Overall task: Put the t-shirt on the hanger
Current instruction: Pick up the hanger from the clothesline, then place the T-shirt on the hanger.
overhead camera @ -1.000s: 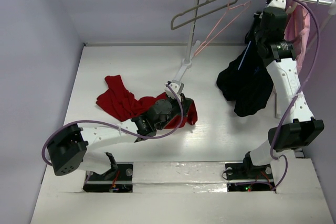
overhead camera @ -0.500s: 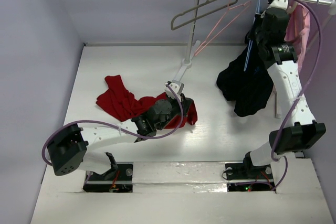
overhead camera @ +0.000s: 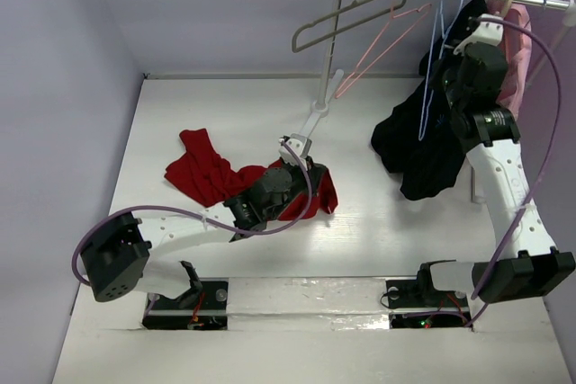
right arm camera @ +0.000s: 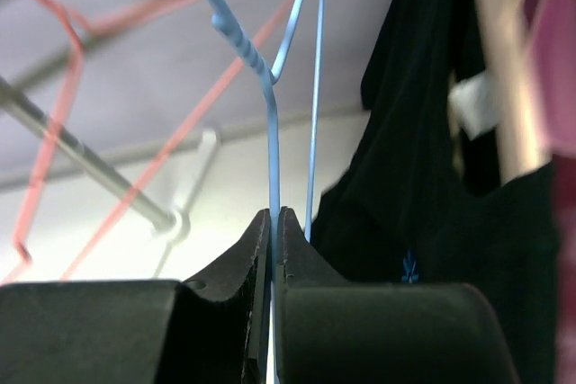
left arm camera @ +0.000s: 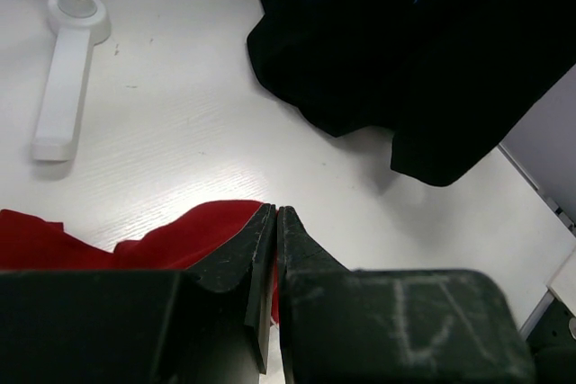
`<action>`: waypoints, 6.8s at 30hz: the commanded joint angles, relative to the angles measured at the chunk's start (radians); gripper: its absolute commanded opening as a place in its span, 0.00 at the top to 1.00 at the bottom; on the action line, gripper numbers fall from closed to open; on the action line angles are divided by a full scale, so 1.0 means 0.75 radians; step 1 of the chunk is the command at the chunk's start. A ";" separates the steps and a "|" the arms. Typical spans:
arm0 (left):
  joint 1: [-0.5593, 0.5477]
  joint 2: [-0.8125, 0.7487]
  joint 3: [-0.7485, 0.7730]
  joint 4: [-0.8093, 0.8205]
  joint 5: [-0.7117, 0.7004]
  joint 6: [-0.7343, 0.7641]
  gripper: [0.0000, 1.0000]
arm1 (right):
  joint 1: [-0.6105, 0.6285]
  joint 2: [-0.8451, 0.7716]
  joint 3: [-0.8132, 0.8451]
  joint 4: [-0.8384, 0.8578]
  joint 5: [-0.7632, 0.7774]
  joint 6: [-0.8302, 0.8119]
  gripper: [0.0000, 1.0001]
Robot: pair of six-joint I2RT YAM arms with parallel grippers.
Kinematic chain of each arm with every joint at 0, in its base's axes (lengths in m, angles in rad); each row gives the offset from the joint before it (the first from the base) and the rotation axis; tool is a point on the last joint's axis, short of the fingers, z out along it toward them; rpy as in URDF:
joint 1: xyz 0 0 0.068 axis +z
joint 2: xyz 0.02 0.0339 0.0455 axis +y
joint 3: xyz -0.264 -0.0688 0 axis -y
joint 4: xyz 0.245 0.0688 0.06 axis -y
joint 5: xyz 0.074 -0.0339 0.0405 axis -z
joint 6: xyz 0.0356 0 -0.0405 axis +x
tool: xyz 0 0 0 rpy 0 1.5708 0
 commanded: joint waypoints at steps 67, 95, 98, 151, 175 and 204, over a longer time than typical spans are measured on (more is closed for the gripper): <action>0.163 -0.037 0.260 -0.231 -0.015 -0.063 1.00 | 0.258 -1.056 -1.247 0.034 -1.219 0.493 1.00; -0.149 -0.291 0.264 -0.338 -0.219 -0.082 1.00 | 0.857 -0.686 -1.104 0.565 -0.274 0.444 1.00; -0.231 -0.314 0.295 -0.360 -0.238 -0.058 1.00 | 0.857 -0.647 -1.122 0.719 -0.251 0.428 1.00; 0.112 -0.148 0.443 -0.352 -0.189 -0.460 0.39 | 0.954 -0.790 -1.423 1.300 -0.245 0.262 1.00; 0.112 -0.105 0.322 -0.084 -0.084 -0.534 0.78 | 1.015 -0.573 -1.309 1.306 -0.235 0.246 1.00; 0.085 -0.512 0.271 -0.262 -0.164 -0.579 1.00 | 0.960 -0.718 -1.488 0.870 -0.333 0.139 0.45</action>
